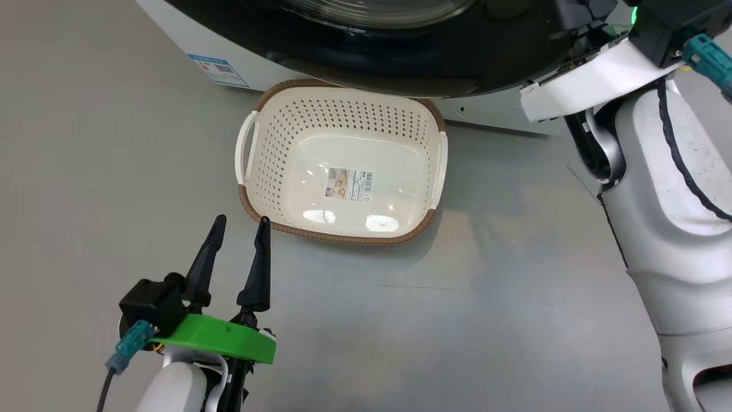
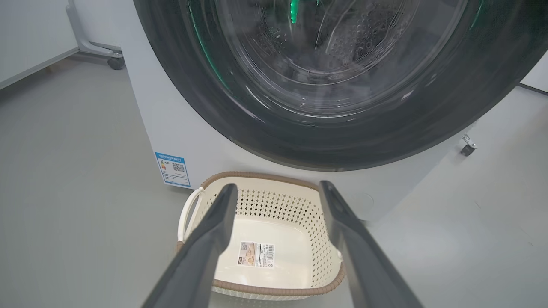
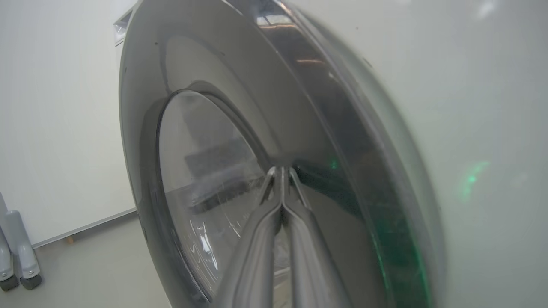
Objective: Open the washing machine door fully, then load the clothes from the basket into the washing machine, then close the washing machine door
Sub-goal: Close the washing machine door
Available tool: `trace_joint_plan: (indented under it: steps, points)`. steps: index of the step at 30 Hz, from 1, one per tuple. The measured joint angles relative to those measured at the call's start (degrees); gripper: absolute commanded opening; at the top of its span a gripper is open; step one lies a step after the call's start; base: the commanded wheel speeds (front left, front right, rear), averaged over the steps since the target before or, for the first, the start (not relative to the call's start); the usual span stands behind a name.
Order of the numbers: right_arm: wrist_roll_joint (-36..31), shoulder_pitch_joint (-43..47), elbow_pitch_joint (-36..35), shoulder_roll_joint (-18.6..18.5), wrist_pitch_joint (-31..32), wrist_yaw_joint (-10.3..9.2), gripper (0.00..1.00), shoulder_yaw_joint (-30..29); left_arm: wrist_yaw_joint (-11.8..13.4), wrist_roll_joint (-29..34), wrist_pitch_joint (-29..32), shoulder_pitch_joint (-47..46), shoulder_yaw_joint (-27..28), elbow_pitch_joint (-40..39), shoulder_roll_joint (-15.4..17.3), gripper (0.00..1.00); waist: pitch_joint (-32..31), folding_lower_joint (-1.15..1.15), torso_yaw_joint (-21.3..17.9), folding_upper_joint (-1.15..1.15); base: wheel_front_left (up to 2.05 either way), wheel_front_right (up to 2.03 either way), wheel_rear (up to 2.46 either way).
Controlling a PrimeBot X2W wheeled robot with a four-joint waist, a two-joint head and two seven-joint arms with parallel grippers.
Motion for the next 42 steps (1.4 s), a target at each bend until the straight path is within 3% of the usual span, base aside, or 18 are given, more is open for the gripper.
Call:
trace_joint_plan:
  steps: [12,24,25,27,28,42]
  points:
    - [-3.2,-2.8,5.5,-2.3,-0.1,-0.05,0.0,-3.6,0.0,-3.0,0.0,0.1,1.4,0.0,-0.1,1.0,-2.4,0.0,0.8,0.0,0.0,0.0,0.0]
    - [-2.8,2.4,4.5,0.2,-0.1,-0.07,0.0,-4.0,0.0,-8.1,0.0,1.6,2.6,2.3,-0.3,1.0,-6.2,0.0,-0.6,0.0,0.0,0.0,0.0]
    - [-2.5,3.6,3.6,0.5,-0.1,-0.05,0.15,-3.8,0.0,-8.3,0.0,1.6,2.7,2.3,-0.3,1.0,-6.6,-0.01,-0.8,0.0,0.0,0.0,0.0]
    - [-2.4,6.2,2.2,1.0,-0.1,-0.04,0.8,-3.3,0.0,-7.4,0.0,1.6,3.5,2.5,-0.3,1.0,-7.6,-0.01,-1.2,0.0,0.0,0.0,0.0]
    - [-2.4,7.6,1.5,1.2,-0.1,-0.04,1.0,-3.0,0.0,-6.6,0.0,1.6,3.9,3.0,-0.1,1.0,-8.1,-0.01,-1.5,0.0,0.0,0.0,0.0]
    - [-2.0,28.8,-5.6,1.9,0.0,-0.01,1.0,-4.1,0.0,-3.2,0.0,6.7,10.3,5.9,1.3,1.0,-16.5,-0.01,-6.5,0.0,0.0,0.0,0.0]
